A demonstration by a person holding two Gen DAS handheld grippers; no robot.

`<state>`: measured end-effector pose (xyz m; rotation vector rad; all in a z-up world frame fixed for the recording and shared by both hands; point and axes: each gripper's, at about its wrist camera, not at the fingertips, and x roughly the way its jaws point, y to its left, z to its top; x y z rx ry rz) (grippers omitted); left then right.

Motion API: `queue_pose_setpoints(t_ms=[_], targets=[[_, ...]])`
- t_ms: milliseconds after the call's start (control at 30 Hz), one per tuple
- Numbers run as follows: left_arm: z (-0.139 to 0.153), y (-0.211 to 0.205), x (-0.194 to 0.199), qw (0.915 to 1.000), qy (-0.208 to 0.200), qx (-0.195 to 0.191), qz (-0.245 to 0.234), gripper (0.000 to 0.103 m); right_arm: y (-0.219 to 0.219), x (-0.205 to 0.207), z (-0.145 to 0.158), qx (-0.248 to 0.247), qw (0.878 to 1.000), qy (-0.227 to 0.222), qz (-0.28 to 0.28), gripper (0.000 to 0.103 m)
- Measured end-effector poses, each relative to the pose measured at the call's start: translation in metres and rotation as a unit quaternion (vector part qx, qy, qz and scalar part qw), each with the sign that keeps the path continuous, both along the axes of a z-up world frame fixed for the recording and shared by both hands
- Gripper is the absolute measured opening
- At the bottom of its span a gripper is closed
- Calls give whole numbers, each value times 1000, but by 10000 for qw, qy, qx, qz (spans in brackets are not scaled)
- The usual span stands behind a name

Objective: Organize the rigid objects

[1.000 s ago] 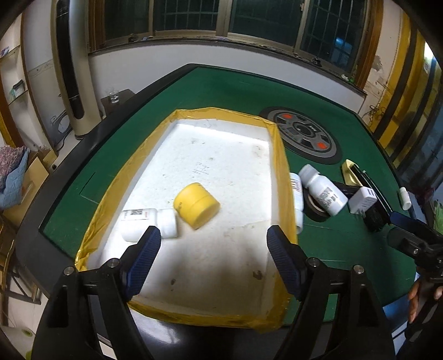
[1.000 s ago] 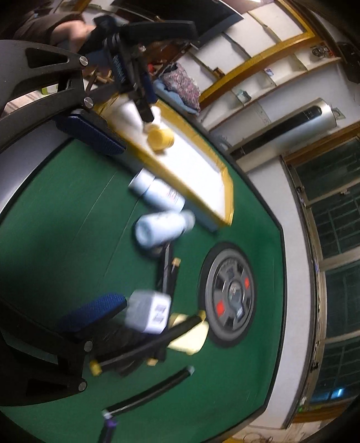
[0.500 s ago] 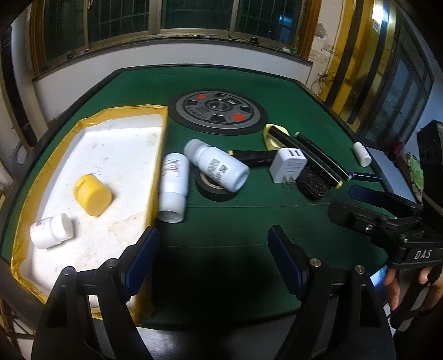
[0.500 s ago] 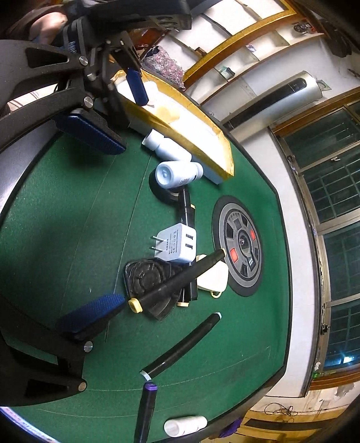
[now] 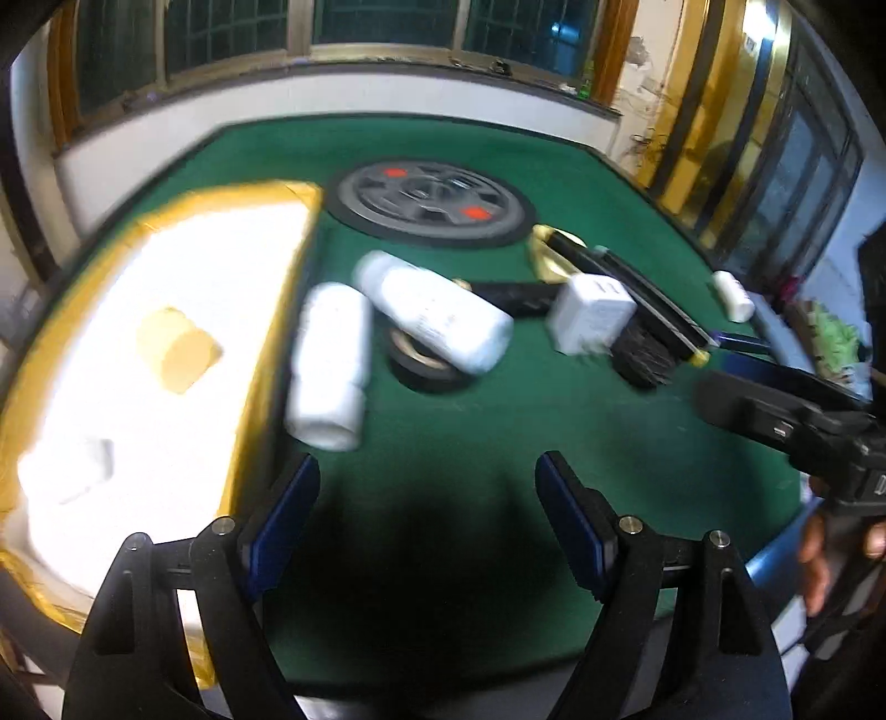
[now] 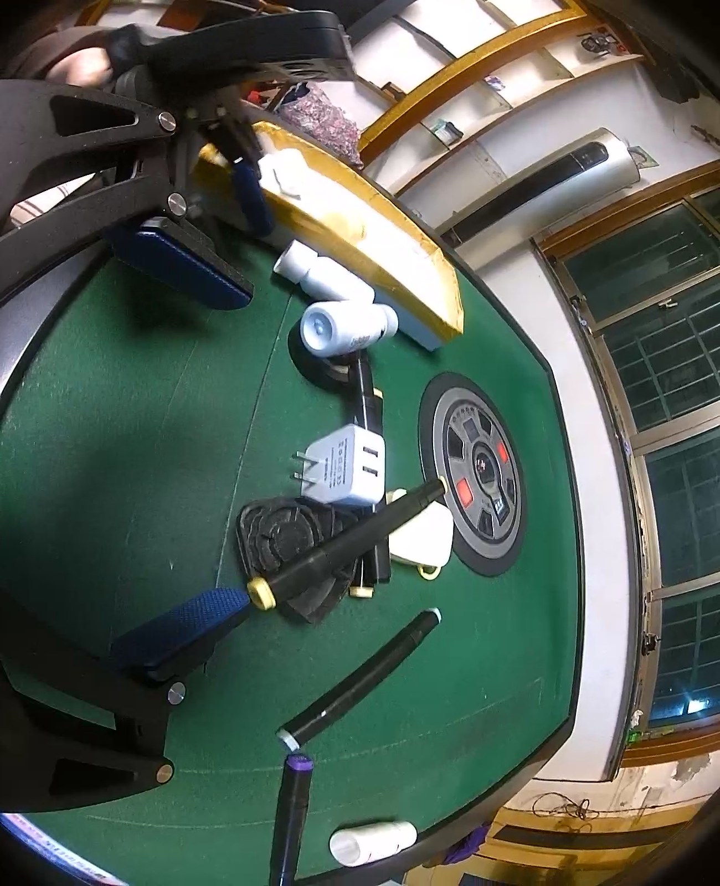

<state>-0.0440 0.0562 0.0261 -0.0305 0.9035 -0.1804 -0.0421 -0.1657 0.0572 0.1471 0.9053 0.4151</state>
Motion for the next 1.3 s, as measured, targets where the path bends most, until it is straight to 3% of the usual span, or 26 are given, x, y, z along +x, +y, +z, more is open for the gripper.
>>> queue_pose_setpoints(t_ms=[67, 200, 400, 600, 733, 833, 900, 1000, 1300], targets=[[3, 12, 8, 9997, -31, 110, 214, 81, -4, 0, 0, -35, 10000, -7, -63, 99], [5, 32, 20, 9983, 196, -272, 475, 81, -11, 1, 0, 12, 9999, -3, -160, 99], [18, -1, 23, 9988, 94, -444, 156, 81, -10, 6, 1, 43, 9999, 14, -150, 99], [26, -25, 50, 9988, 7, -452, 181, 79, -11, 4, 2, 14, 9998, 11, -187, 99], [15, -31, 70, 9987, 224, -305, 350, 73, -14, 3, 3, 9, 9997, -5, -238, 99], [1, -26, 83, 9974, 459, -259, 494, 57, -17, 2, 4, 22, 9996, -16, -269, 99], [-8, -23, 88, 9960, 623, -475, 438, 50, -18, 1, 4, 21, 9996, -23, -283, 99], [-9, -25, 81, 9973, 557, -329, 350, 42, -21, 1, 5, -2, 9995, -27, -319, 99], [-5, -18, 33, 9965, 529, -615, -218, 41, -26, 9, -3, -31, 9992, 111, -379, 99]])
